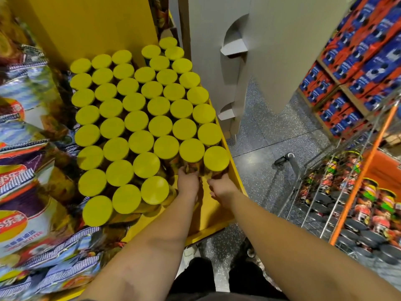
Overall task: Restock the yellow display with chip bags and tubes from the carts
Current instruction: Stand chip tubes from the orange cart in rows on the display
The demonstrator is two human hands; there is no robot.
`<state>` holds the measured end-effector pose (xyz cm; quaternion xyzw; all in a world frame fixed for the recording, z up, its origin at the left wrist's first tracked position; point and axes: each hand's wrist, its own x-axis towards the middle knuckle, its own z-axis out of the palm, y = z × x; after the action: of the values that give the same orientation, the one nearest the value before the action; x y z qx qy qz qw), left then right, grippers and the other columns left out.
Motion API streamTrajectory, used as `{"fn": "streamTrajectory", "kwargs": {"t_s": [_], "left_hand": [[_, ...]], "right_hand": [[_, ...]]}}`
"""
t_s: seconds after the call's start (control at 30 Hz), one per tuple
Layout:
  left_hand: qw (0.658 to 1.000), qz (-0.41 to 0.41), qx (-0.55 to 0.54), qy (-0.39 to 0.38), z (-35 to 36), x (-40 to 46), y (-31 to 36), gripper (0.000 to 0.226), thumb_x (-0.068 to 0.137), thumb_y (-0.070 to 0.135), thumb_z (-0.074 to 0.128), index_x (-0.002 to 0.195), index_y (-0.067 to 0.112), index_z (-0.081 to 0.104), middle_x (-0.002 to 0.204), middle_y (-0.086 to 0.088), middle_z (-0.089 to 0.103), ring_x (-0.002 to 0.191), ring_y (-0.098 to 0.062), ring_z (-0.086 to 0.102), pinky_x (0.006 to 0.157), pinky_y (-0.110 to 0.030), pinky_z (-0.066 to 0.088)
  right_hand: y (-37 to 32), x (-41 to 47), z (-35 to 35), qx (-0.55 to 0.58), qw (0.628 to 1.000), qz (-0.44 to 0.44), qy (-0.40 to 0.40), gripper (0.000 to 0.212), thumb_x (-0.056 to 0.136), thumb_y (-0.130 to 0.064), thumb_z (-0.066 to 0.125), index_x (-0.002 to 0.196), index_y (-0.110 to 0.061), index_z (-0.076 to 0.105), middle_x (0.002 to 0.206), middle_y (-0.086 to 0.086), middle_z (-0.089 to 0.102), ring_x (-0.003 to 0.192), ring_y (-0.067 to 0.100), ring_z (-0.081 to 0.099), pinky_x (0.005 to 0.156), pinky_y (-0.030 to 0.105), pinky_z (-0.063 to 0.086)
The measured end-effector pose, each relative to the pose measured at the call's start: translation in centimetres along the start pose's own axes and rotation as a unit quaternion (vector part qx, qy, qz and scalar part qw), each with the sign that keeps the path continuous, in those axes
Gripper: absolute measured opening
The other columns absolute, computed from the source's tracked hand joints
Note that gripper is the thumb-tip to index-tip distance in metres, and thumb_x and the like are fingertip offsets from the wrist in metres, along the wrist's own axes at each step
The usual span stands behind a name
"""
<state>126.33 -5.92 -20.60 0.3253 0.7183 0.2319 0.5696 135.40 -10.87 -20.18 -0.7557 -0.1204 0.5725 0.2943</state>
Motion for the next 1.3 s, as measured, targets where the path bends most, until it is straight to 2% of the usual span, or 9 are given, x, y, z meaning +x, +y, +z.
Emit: {"fn": "streamTrajectory", "kwargs": {"t_s": [0.1,0.23,0.43,0.53,0.63,0.73,0.87,0.97,1.3], "left_hand": [[0.998,-0.034,-0.055,-0.014,0.1,-0.2,0.1,0.058,0.089,0.003,0.061,0.141,0.011,0.035,0.083,-0.013,0.062,0.065,-0.024,0.057,0.062,-0.033,0.046],[0.991,-0.069,-0.109,-0.032,-0.2,-1.6,0.5,0.047,0.091,-0.002,0.050,0.134,0.014,0.037,0.072,-0.010,0.053,0.055,-0.020,0.049,0.052,-0.027,0.039],[0.992,-0.063,-0.059,-0.095,-0.8,-5.4,0.6,0.015,0.088,-0.002,0.046,0.099,0.009,0.050,0.070,-0.011,0.045,0.051,-0.020,0.045,0.048,-0.025,0.033],[0.991,-0.024,-0.032,-0.125,-1.3,-8.3,0.5,0.015,0.088,0.002,0.048,0.099,0.009,0.056,0.074,-0.011,0.052,0.052,-0.019,0.046,0.049,-0.025,0.036],[0.984,0.032,-0.007,-0.173,-1.3,-11.4,1.4,0.010,0.088,0.004,0.052,0.090,0.010,0.060,0.071,-0.007,0.059,0.056,-0.017,0.047,0.053,-0.027,0.037],[0.970,0.111,0.045,-0.214,0.0,-14.0,4.0,0.014,0.082,0.016,0.055,0.092,0.012,0.064,0.076,-0.004,0.066,0.065,-0.020,0.053,0.062,-0.031,0.039],[0.940,0.211,0.101,-0.250,4.6,-17.8,8.0,0.008,0.083,0.020,0.056,0.079,0.024,0.062,0.079,0.000,0.064,0.074,-0.024,0.061,0.071,-0.035,0.047],[0.908,0.261,0.154,-0.289,9.0,-21.2,8.8,0.009,0.086,0.021,0.055,0.082,0.025,0.062,0.083,0.002,0.065,0.083,-0.021,0.062,0.072,-0.031,0.046],[0.785,0.304,0.336,-0.422,26.8,-31.0,1.4,0.004,0.091,0.018,0.053,0.090,0.020,0.057,0.080,0.004,0.057,0.075,-0.017,0.054,0.071,-0.032,0.042]], "right_hand": [[-0.5,-0.4,-0.2,0.004,1.000,0.010,0.016,0.061,0.085,-0.016,0.058,0.139,-0.012,0.030,0.095,0.011,0.056,0.072,0.021,0.054,0.060,0.032,0.047],[-0.2,-1.3,-0.1,-0.014,0.999,-0.008,0.036,0.044,0.085,-0.007,0.055,0.124,-0.009,0.036,0.076,0.003,0.054,0.063,0.018,0.050,0.056,0.032,0.039],[-0.8,-3.6,-0.3,-0.096,0.993,-0.026,0.061,0.034,0.091,-0.001,0.046,0.124,-0.006,0.051,0.107,0.019,0.064,0.083,0.027,0.058,0.067,0.031,0.044],[-1.6,-6.3,-2.1,-0.157,0.984,-0.076,0.044,0.009,0.085,-0.004,0.051,0.086,-0.011,0.056,0.073,0.012,0.059,0.061,0.024,0.055,0.052,0.029,0.038],[-2.9,-9.6,-5.1,-0.162,0.981,-0.110,0.010,0.014,0.084,-0.010,0.053,0.072,-0.016,0.057,0.066,0.006,0.058,0.059,0.020,0.052,0.053,0.028,0.038],[-3.8,-12.4,-8.9,-0.076,0.986,-0.145,0.020,0.015,0.087,-0.015,0.052,0.076,-0.017,0.061,0.075,0.010,0.061,0.069,0.020,0.053,0.056,0.026,0.038],[-3.4,-15.4,-15.7,-0.069,0.960,-0.201,0.182,0.013,0.088,-0.025,0.057,0.080,-0.021,0.065,0.082,-0.002,0.071,0.079,0.017,0.066,0.068,0.027,0.049],[-1.5,-17.2,-20.9,-0.111,0.933,-0.199,0.277,0.011,0.092,-0.025,0.055,0.094,-0.021,0.065,0.085,-0.008,0.063,0.086,0.016,0.060,0.066,0.025,0.038],[13.6,-17.5,-37.7,-0.070,0.929,-0.030,0.362,0.027,0.101,-0.031,0.042,0.117,-0.017,0.059,0.089,0.002,0.056,0.069,0.015,0.046,0.058,0.030,0.033]]}}
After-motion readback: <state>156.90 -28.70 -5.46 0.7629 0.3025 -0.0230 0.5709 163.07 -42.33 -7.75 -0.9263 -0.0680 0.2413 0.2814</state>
